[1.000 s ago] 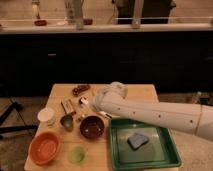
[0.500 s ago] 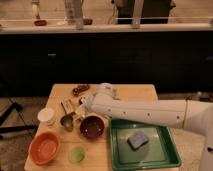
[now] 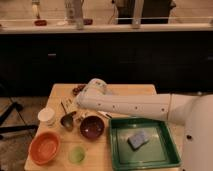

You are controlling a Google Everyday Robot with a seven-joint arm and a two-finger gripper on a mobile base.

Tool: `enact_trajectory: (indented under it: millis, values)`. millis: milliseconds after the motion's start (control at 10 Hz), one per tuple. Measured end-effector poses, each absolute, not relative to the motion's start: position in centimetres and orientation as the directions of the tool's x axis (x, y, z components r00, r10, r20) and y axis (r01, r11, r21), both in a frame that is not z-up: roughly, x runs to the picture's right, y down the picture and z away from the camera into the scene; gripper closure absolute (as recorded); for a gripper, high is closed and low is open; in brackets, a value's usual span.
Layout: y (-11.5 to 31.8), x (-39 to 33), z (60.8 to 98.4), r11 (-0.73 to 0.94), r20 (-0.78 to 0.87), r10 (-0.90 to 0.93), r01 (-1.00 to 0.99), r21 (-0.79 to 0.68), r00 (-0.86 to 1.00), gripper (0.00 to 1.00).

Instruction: Wipe red bowl with eraser

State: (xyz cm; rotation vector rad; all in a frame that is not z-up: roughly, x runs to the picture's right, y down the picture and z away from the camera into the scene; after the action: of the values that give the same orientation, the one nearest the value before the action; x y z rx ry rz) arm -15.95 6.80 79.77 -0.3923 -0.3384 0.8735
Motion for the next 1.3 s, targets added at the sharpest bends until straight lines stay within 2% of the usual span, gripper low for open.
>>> enact_trajectory:
  millis: [400,1000,1200,1300]
  values:
    - [8.0,-19.5,80.9,0.577,0.099,0.785,-0.663,-0.477,0.612,0.20]
    - [9.9,-21.1,82.4,0.584,0.057,0.762,-0.646,-0.491,0.645,0.20]
    - [10.4,-21.3,82.9,0.584,0.044,0.756,-0.643,-0.495,0.653,0.27]
    - [10.6,-21.3,83.1,0.583,0.038,0.755,-0.643,-0.496,0.655,0.36]
